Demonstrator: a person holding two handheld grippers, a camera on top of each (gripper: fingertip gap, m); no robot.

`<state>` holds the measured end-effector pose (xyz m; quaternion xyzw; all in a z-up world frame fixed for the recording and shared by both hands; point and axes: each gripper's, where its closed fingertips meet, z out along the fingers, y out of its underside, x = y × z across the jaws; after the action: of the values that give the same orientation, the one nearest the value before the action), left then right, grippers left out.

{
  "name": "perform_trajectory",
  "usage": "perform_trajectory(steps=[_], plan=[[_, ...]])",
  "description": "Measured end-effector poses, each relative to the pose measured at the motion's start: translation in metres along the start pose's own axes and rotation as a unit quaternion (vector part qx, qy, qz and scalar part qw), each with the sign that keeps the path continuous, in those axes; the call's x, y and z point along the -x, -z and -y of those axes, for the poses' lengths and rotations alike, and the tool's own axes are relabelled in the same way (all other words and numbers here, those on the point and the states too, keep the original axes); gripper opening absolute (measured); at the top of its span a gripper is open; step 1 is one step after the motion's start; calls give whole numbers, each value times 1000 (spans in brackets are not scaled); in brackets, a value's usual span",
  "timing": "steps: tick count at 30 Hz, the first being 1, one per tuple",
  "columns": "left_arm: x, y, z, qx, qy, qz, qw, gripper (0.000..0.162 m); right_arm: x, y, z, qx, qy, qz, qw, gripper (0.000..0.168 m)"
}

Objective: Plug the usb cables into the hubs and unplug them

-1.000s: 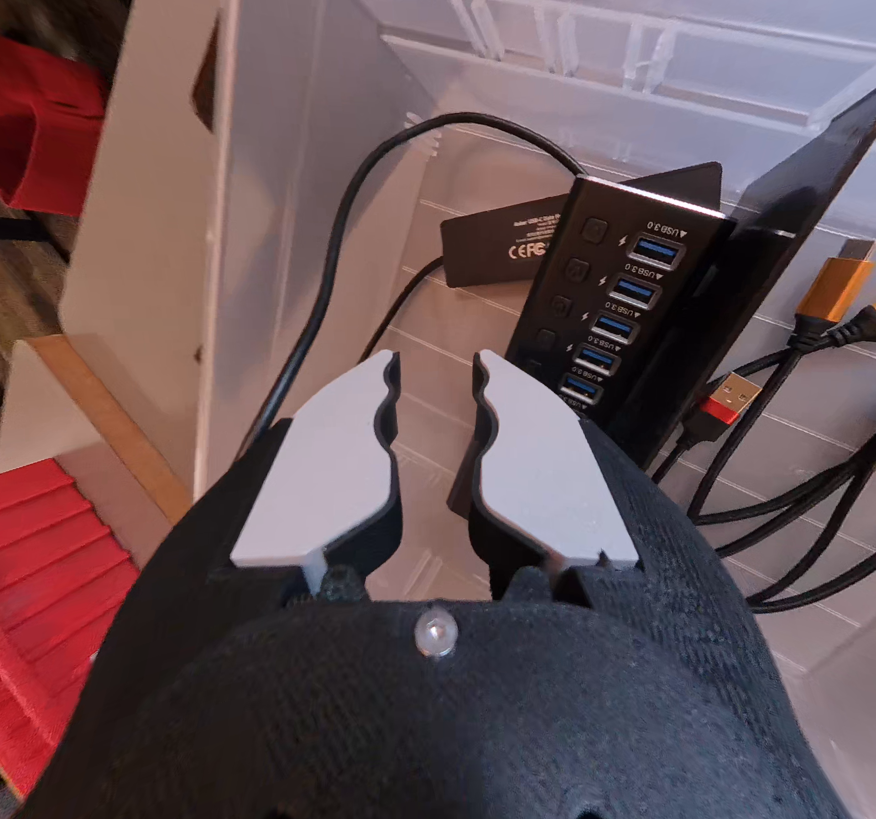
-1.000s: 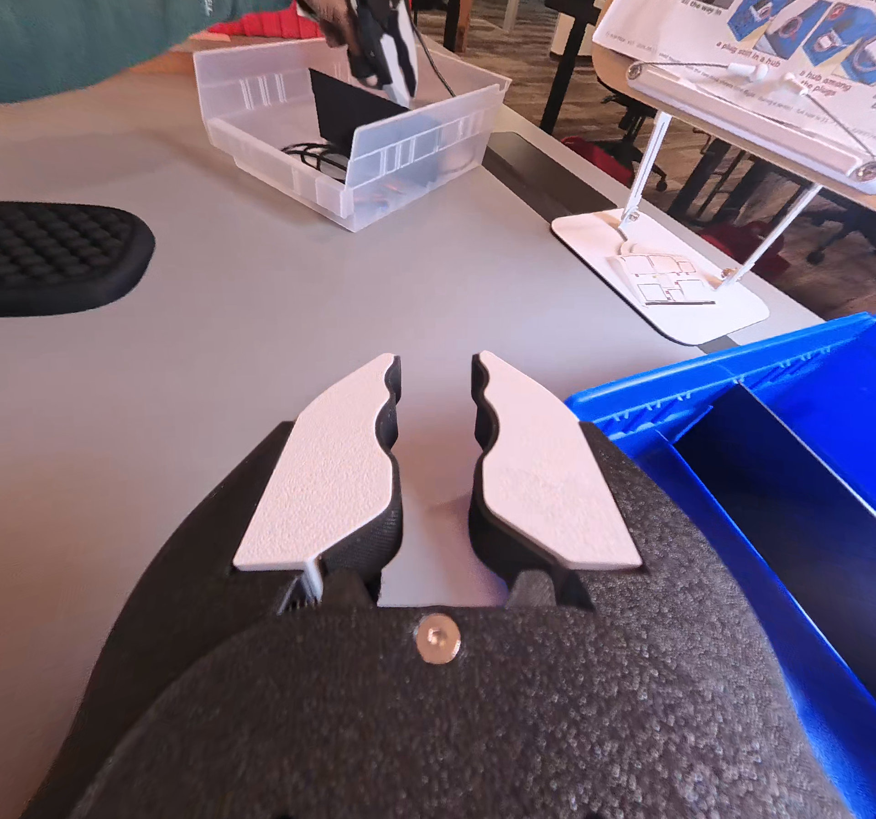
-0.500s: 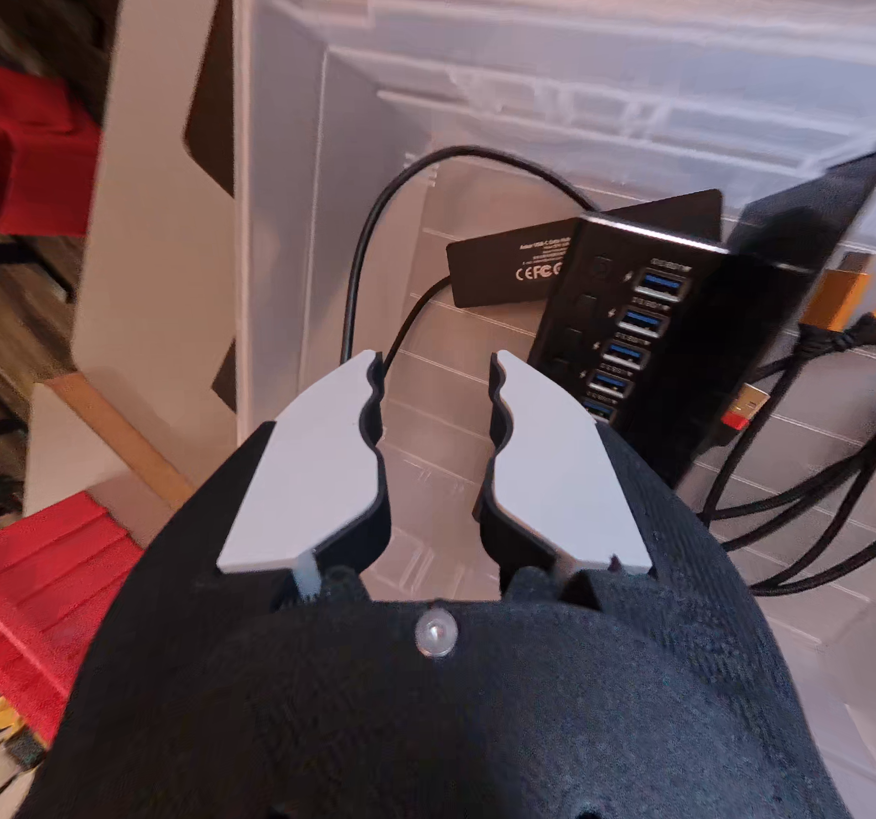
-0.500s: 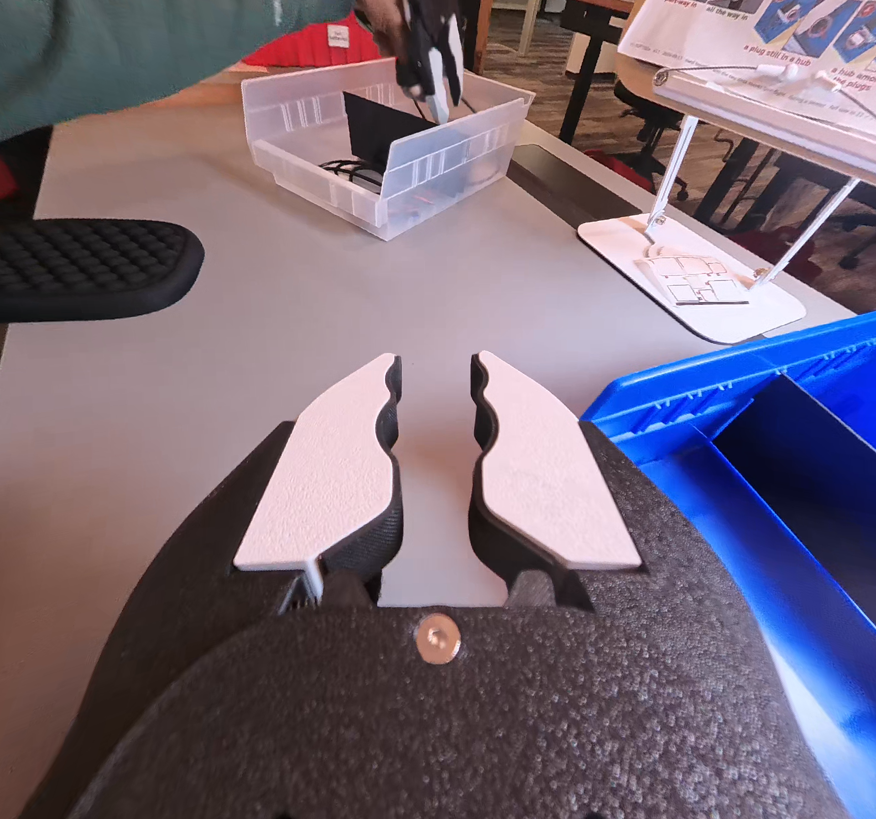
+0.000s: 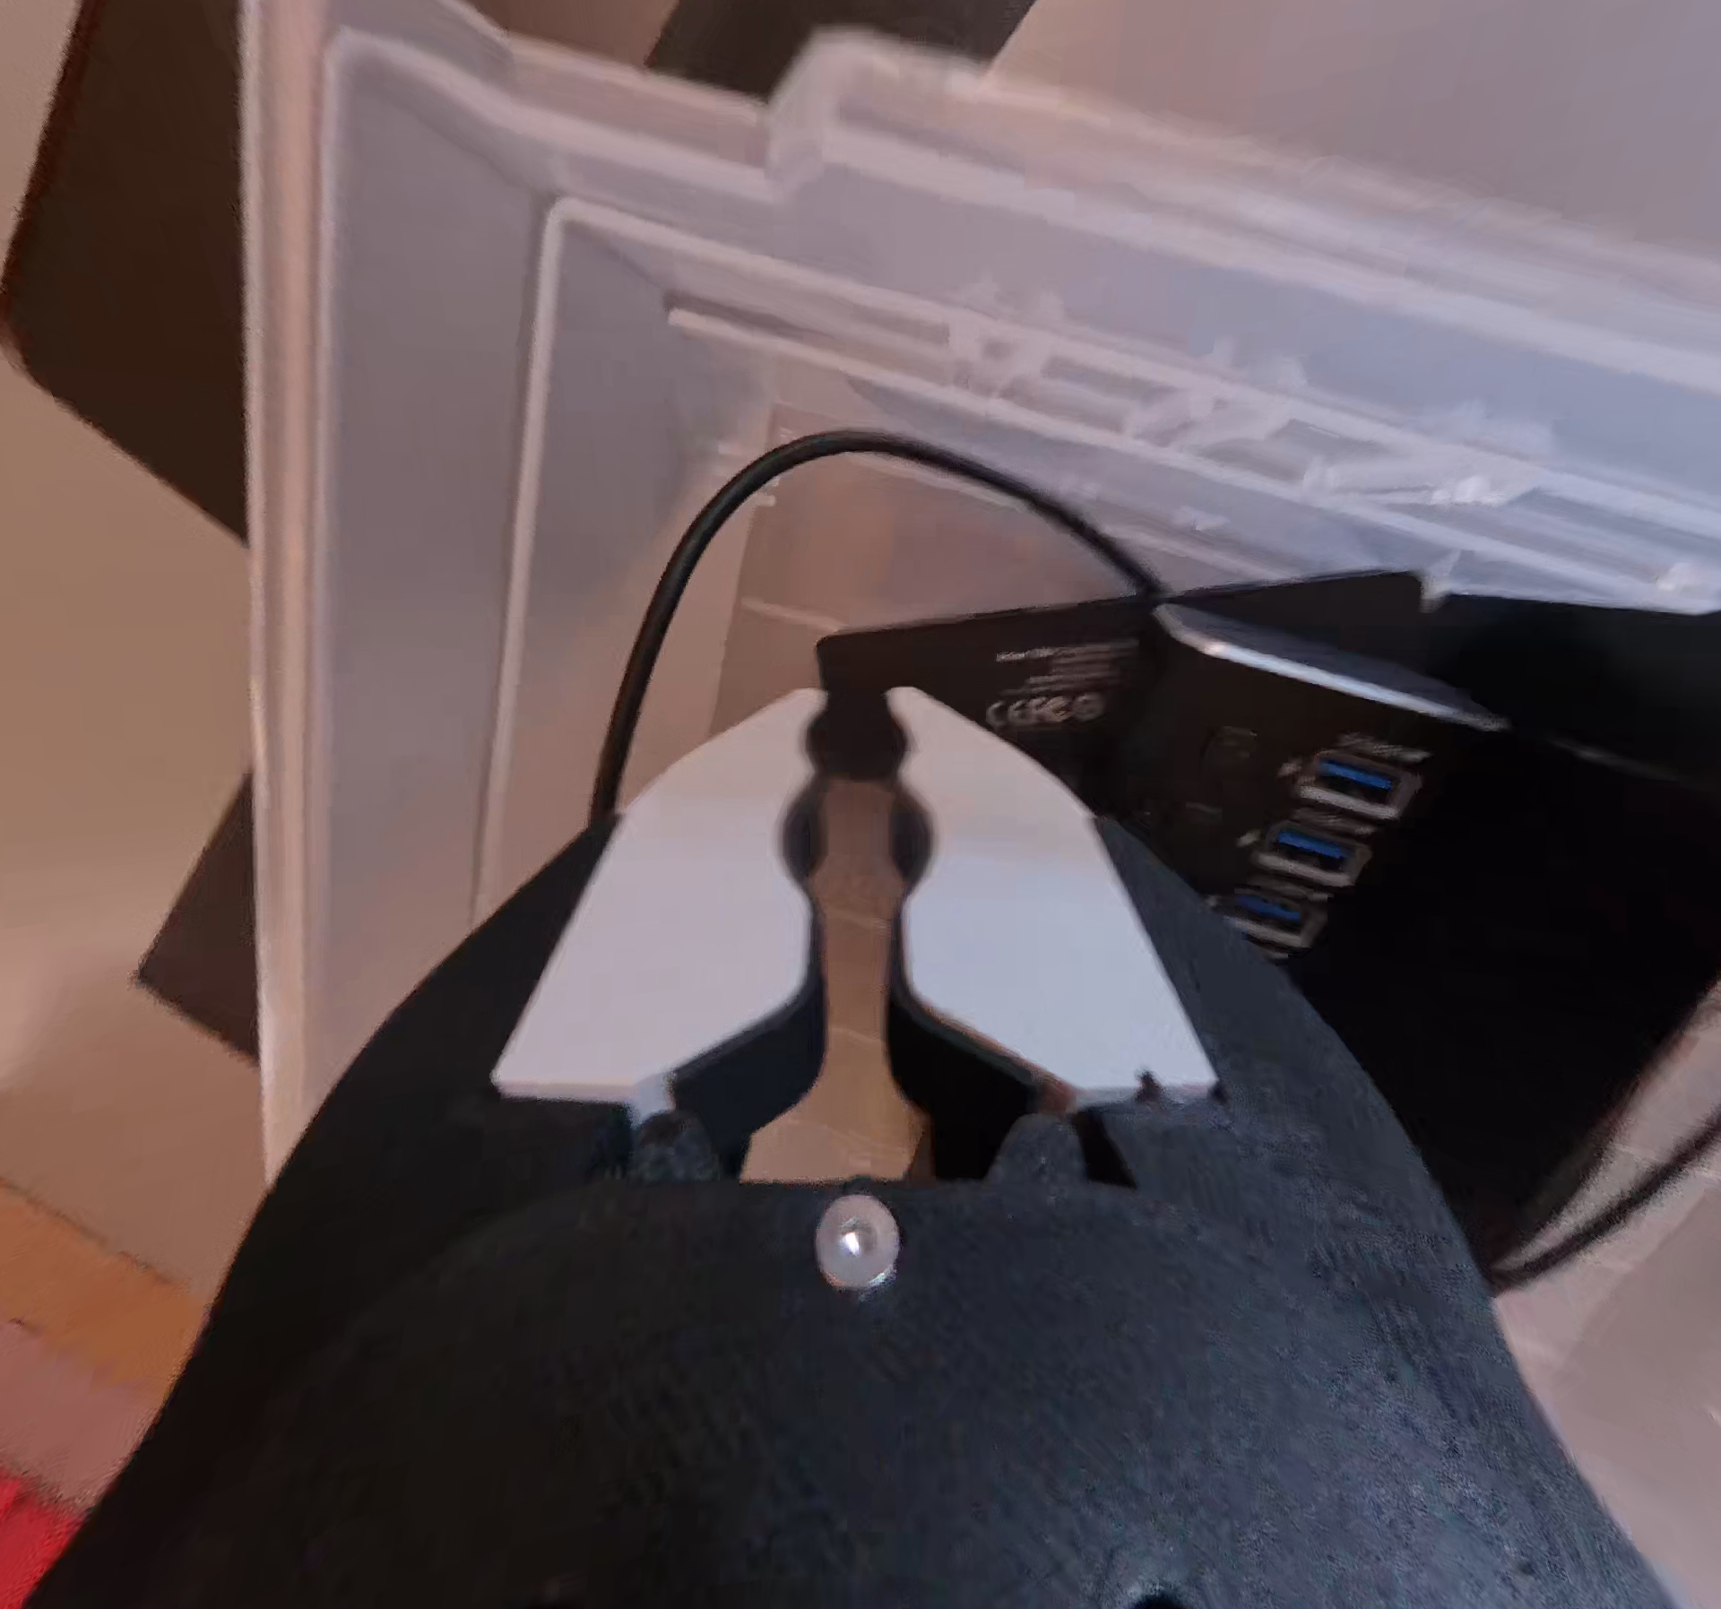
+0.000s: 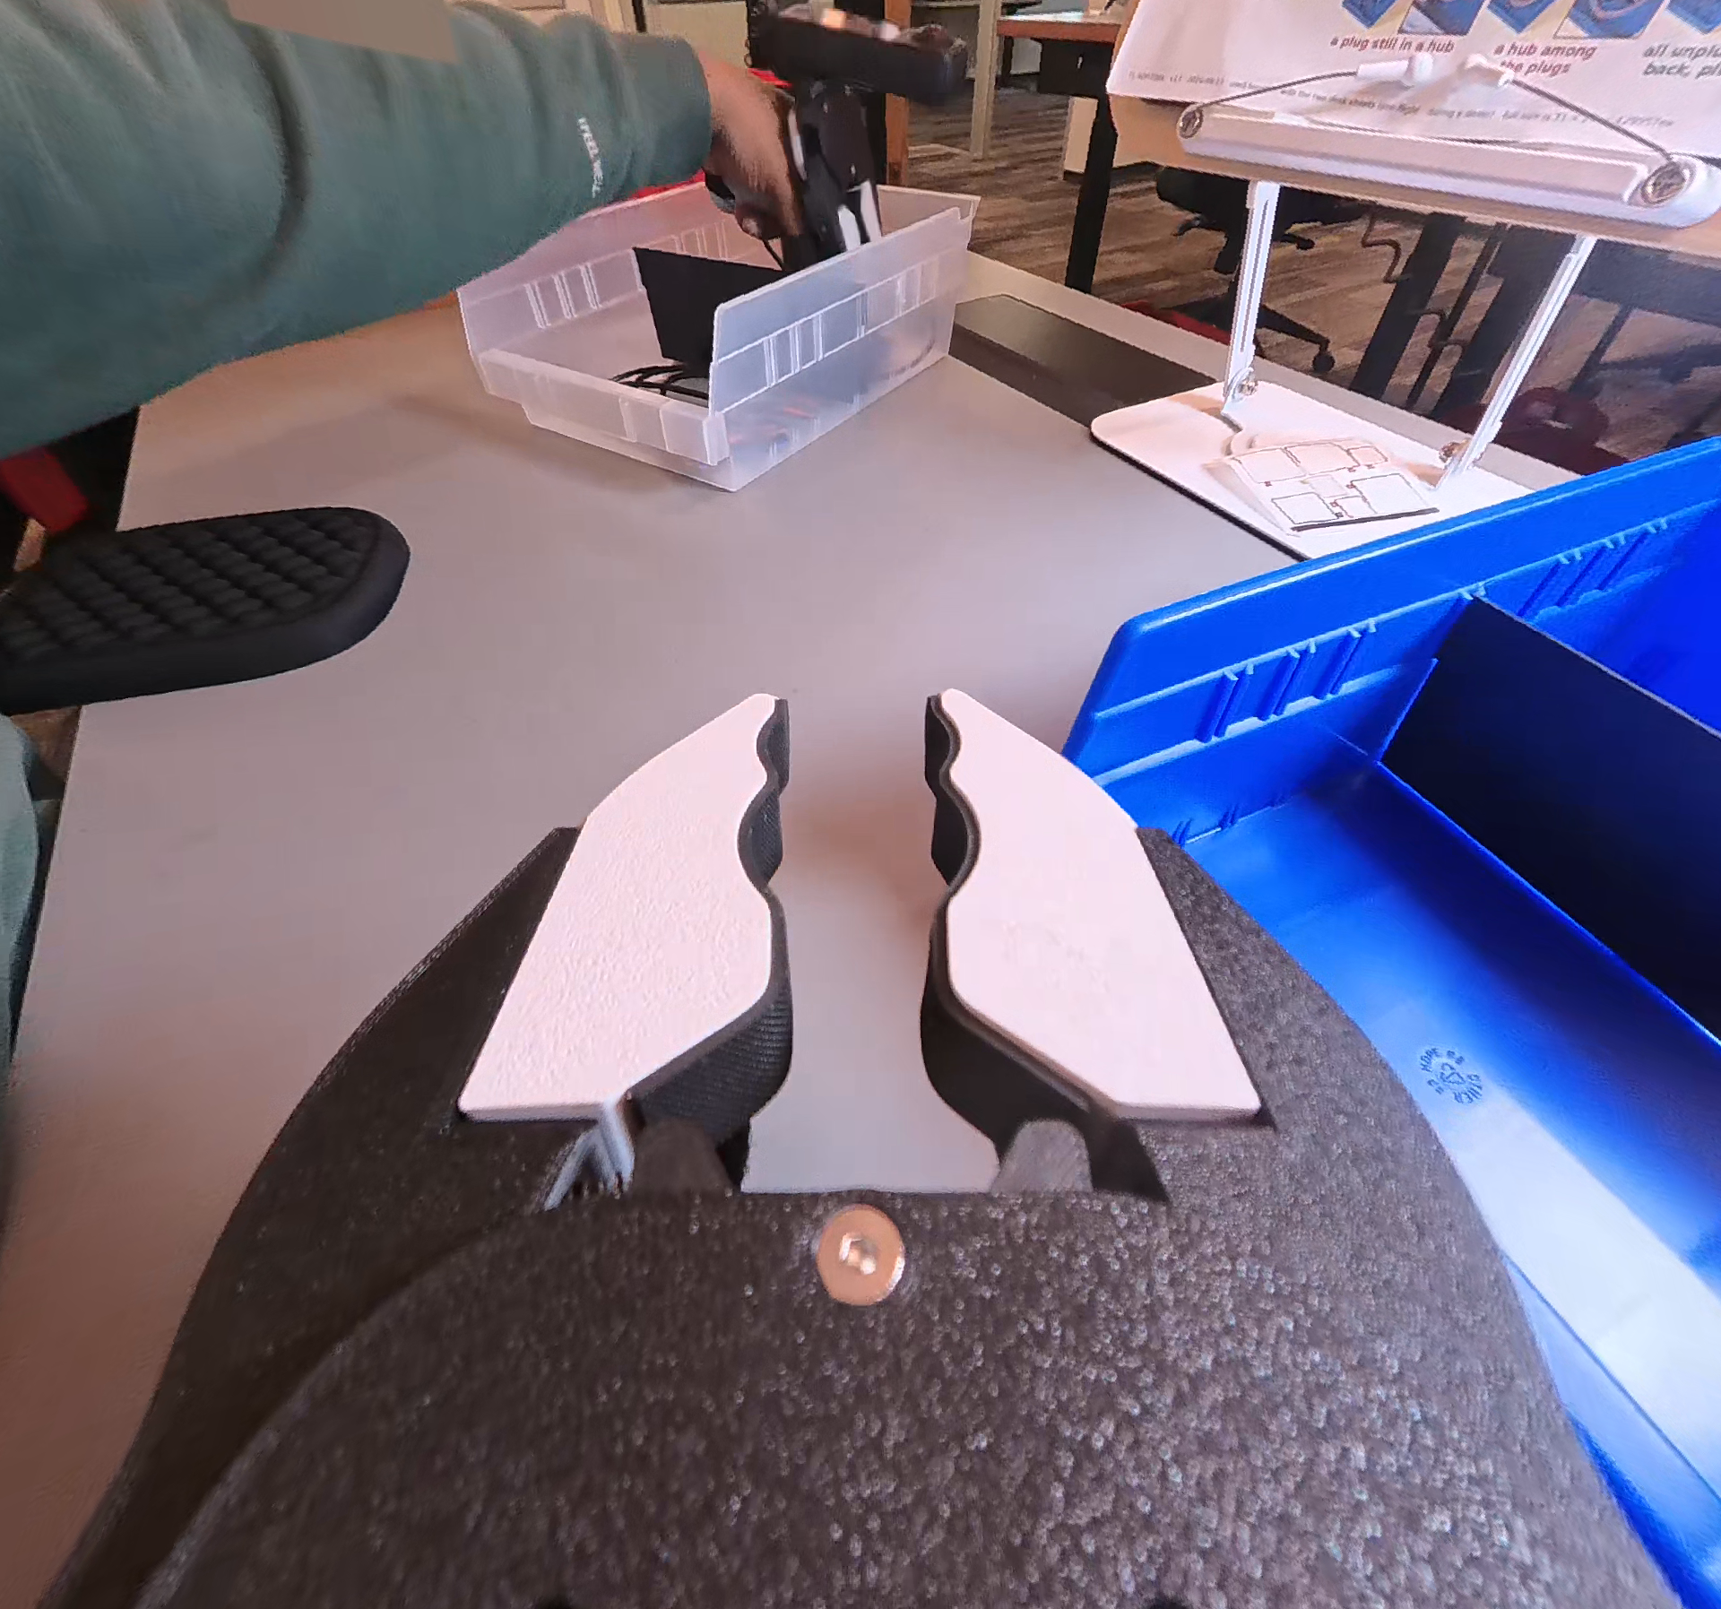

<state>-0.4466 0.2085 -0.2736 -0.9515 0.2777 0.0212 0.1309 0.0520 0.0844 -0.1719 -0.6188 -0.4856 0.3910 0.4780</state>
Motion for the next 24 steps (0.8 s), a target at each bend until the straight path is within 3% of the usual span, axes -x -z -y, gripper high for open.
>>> perform_trajectory(steps=[1, 9, 13, 15, 18, 24], plan=[[6, -1, -3, 6, -23, 31, 999, 0, 0, -1, 0, 1, 0, 1, 1000, 28], [27, 41, 6, -20, -64, 127, 990, 0, 2, -6, -12, 32, 22, -8, 999, 28], [18, 43, -3, 6, -107, 105, 989, 0, 6, -9, -14, 38, 19, 2, 999, 28], [14, 29, -13, 42, -128, 98, 986, 21, 8, -9, -15, 43, 25, 4, 999, 28], [10, 10, -23, 94, -158, 93, 979, 38, 10, -8, -18, 49, 27, 8, 998, 28], [2, -5, -25, 108, -114, 9, 988, 34, 7, -9, -26, 57, 6, 17, 998, 28]])
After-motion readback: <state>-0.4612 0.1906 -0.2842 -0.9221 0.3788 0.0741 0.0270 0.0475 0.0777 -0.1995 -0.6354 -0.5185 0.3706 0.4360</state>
